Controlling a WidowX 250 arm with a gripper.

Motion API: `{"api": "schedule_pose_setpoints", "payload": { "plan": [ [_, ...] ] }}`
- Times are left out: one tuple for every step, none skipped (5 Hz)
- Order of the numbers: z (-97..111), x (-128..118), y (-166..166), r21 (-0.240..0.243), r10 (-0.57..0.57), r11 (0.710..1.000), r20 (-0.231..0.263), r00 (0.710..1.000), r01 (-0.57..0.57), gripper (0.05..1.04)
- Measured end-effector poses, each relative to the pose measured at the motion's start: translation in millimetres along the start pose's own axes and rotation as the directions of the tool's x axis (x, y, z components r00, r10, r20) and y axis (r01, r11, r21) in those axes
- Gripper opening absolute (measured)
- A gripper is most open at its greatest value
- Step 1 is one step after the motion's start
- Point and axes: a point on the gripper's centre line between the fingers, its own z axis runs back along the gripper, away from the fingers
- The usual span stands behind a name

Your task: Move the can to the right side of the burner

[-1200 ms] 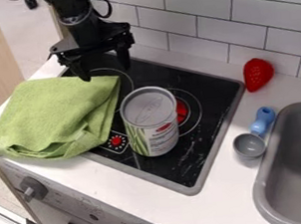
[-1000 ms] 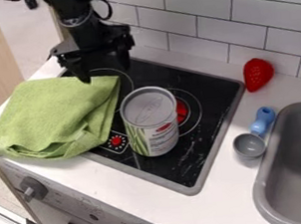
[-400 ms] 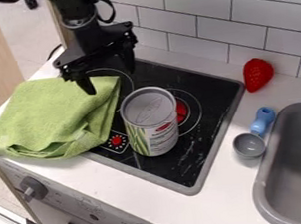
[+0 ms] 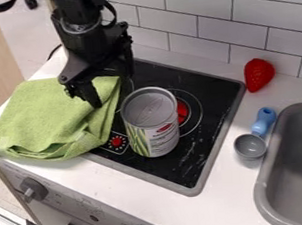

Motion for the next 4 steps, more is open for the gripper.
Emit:
{"api": "schedule_pose_setpoints", "payload": {
  "plan": [
    [-2.0,-7.5,9.7,0.018,0.248,0.968,0.024,0.968,-0.249,0.997],
    [-2.8,-10.5,14.7,0.053,0.422,0.903,0.079,0.903,-0.426,0.997],
    [-5.3,-12.5,13.8,0.011,0.536,0.841,0.115,0.837,-0.54,0.997],
    [-4.0,-16.2,8.1,-0.04,0.624,0.779,0.135,0.769,-0.626,0.997]
  ]
}}
